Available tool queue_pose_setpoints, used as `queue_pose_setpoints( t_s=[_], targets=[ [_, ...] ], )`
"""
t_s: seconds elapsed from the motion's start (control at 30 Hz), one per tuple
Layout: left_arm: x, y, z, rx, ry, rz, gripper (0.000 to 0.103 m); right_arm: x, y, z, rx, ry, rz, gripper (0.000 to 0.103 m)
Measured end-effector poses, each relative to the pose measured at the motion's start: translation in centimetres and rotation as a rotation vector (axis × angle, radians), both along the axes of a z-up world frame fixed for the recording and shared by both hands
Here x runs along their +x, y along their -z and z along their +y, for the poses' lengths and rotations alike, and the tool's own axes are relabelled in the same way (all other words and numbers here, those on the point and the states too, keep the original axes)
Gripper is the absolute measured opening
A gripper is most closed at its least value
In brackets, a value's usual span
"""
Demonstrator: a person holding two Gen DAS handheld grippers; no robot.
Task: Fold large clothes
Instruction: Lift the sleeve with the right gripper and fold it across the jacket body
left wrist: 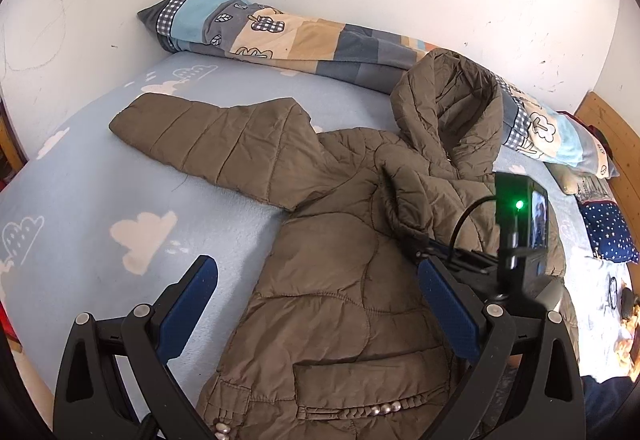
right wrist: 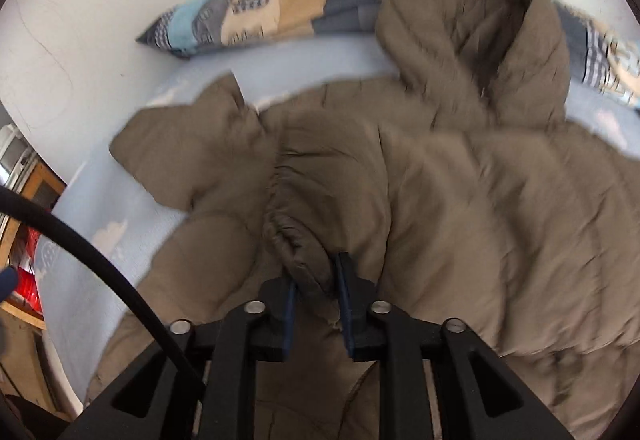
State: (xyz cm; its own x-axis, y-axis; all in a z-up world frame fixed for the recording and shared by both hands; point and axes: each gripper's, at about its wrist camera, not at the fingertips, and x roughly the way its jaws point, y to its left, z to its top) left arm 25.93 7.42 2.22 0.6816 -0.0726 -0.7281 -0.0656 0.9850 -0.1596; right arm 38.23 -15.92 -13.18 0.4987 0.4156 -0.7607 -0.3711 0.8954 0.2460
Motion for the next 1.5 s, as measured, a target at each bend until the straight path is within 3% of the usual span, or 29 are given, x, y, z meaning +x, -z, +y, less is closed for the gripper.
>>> queue_pose_setpoints(
  t_s=[0.1, 0.13, 0.2, 0.33, 0.43, 0.53, 0.67, 0.8, 0.97, 1.07, 1.13, 1.2, 1.3, 1.4, 1.5],
  targets=[
    [0.3, 0.1, 0.0, -0.002, -0.002, -0.001, 0.1, -0.8, 0.4, 0.2, 0.006, -0.013, -0.016, 0.026],
    [0.5, 0.1, 0.0, 0.003, -0.005, -0.001, 0.1, -0.8, 0.3, 0.2, 0.019, -0.025, -0.008, 0.036],
    [1.2, 0.2, 0.1, -0.002, -0.011, 0.002, 0.1, -0.9, -0.7, -0.6, 0.107, -0.069, 0.029, 0.045],
    [3.3, -0.4, -0.2, -0.03, 0.011, -0.009, 0.1, -0.9, -4.2, -3.7, 0.224, -0.05, -0.037, 0.045],
    [5.3, -0.6, -1.8, -0.043, 0.07, -0.001, 0.1, 0.4, -6.3, -9.4, 0.276, 0.108, -0.073, 0.046],
    [7.0, 0.0, -4.3, -0.026, 0.128, 0.009, 0.1, 1.9, -6.8, -16.4, 0.212, 0.33, -0.092, 0.044],
    [8.9, 1.7, -7.3, 0.013, 0.173, 0.017, 0.1, 2.7, -4.9, -25.5, 0.142, 0.59, -0.048, 0.036],
    [10.7, 3.5, -9.3, 0.041, 0.179, 0.042, 0.1, 3.3, -2.3, -29.8, 0.105, 0.67, 0.019, 0.033],
    [13.1, 7.4, -10.5, 0.152, 0.158, 0.156, 0.1, 4.8, 1.7, -30.1, 0.071, 0.644, 0.128, 0.032],
    [14.0, 10.0, -9.8, 0.139, 0.15, 0.25, 0.1, 5.4, 3.2, -29.0, 0.004, 0.606, 0.156, 0.032],
    [14.2, 10.0, -9.8, 0.137, 0.14, 0.259, 0.1, 6.0, 3.5, -29.1, -0.019, 0.604, 0.155, 0.032],
    [13.9, 9.2, -10.1, 0.169, 0.137, 0.241, 0.1, 6.3, 3.3, -28.8, -0.038, 0.615, 0.166, 0.032],
    [13.3, 6.6, -10.3, 0.112, 0.152, 0.18, 0.1, 5.8, 0.7, -27.8, -0.056, 0.634, 0.113, 0.032],
    [12.2, 4.2, -10.5, 0.112, 0.147, 0.083, 0.1, 5.2, -2.3, -25.0, -0.062, 0.577, 0.036, 0.032],
    [12.1, 3.9, -10.6, 0.105, 0.183, 0.076, 0.1, 4.5, -4.2, -21.2, -0.041, 0.481, -0.003, 0.032]
  ],
)
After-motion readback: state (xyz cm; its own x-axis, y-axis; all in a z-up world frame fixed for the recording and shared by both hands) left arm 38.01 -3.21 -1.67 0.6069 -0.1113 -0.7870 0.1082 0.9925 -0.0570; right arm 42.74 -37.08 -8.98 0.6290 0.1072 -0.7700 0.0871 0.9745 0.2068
